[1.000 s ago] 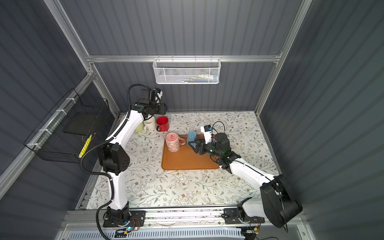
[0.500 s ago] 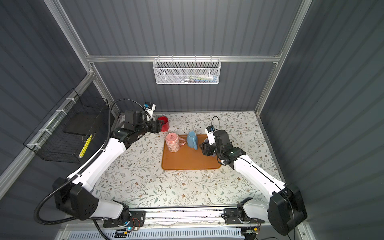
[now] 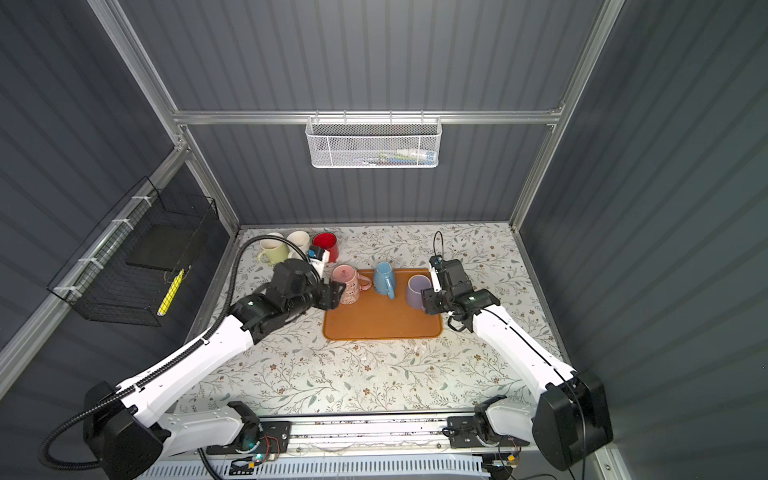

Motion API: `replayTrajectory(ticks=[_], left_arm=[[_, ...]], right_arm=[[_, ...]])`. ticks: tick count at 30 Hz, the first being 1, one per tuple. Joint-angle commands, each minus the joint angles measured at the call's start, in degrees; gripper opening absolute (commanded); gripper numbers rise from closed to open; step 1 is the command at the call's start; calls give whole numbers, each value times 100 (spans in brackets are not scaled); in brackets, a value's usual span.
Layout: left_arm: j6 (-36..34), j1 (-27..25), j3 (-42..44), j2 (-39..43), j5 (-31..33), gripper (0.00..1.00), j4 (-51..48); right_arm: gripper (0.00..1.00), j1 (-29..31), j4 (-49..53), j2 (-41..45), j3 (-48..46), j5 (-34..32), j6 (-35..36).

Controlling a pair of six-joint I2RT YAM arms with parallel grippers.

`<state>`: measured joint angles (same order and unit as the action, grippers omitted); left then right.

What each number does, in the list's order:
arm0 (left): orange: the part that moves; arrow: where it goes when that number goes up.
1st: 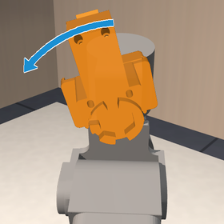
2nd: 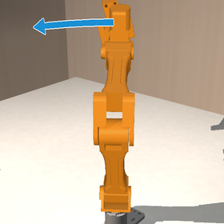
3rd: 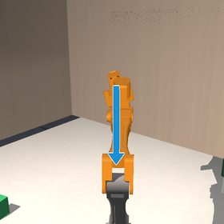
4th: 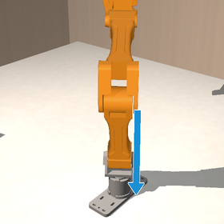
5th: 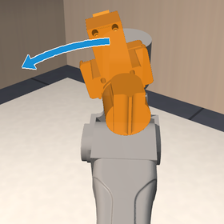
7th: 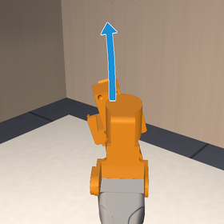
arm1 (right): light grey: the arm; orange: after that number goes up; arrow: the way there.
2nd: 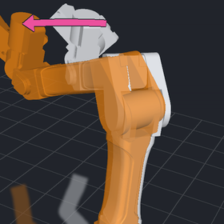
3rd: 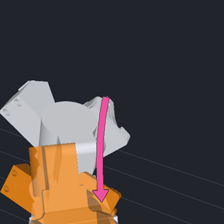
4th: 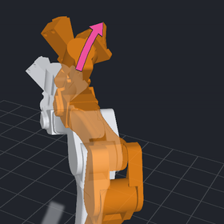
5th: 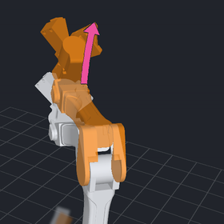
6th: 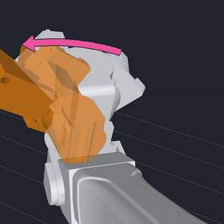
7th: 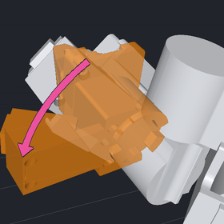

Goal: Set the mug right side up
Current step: 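Move the left gripper over the pink mug while the right gripper nears the tray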

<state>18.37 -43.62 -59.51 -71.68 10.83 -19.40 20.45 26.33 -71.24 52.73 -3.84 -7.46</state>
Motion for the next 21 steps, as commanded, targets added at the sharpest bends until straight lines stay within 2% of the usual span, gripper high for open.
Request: replayTrajectory(ticks=[1,4,6,11,15,21], left_arm=[[1020,-646,-111,-498,1058,72,106],[1607,-1136,-653,-1248,1688,72,-278],[1868,-1277,-970,-1692,1822,72,-571],[2416,-1314,-1170,-2230,1962,72,-673],[2387,-1217,-1351,-2189,2283,73,-657],[2667,-524,-769,-1916,1474,73,-315]], right_arm=[[65,-334,12,208,19,156,-268],[65,-495,-144,377,-80,376,-351],[65,-522,-206,475,-134,475,-360],[65,-559,-322,561,-292,613,-300],[65,-594,-581,523,-404,885,-308],[65,-573,-540,263,-112,1634,-111]])
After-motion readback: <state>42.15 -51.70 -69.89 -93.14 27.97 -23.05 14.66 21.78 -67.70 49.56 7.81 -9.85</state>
